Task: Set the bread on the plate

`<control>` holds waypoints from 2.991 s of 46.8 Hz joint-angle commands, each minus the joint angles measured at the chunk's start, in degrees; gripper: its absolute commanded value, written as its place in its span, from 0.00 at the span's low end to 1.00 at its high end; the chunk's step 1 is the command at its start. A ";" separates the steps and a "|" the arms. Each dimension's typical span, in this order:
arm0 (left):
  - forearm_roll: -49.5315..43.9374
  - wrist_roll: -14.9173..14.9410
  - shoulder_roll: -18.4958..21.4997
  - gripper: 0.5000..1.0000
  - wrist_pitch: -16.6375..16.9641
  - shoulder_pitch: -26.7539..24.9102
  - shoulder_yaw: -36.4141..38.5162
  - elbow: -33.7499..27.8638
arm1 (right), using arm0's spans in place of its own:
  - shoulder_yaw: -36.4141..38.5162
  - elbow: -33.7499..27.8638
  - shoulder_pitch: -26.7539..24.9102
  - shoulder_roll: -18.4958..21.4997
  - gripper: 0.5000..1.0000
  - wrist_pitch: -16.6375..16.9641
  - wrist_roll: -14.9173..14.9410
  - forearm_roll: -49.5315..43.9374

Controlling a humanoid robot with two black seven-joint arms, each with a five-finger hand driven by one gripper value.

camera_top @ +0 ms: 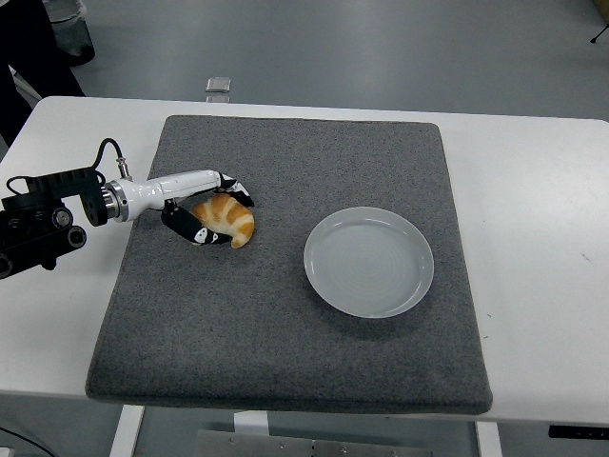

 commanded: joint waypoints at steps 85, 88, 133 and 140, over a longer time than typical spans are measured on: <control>1.16 -3.59 9.98 0.00 3.76 -13.97 -3.42 -0.71 | 0.03 0.01 0.09 0.00 0.86 0.09 0.00 0.02; 1.34 -3.59 9.63 0.00 3.58 -15.46 -3.34 -0.71 | -0.06 0.01 0.09 0.00 0.86 0.09 0.00 0.02; 8.72 -3.15 -3.81 0.00 1.73 -19.25 -2.90 -8.44 | -0.06 0.01 -0.09 0.00 0.86 0.09 0.00 -0.07; 10.83 -2.98 -7.42 0.00 2.09 -18.63 -2.81 -8.35 | -0.06 0.01 -0.09 0.00 0.86 0.09 0.00 -0.07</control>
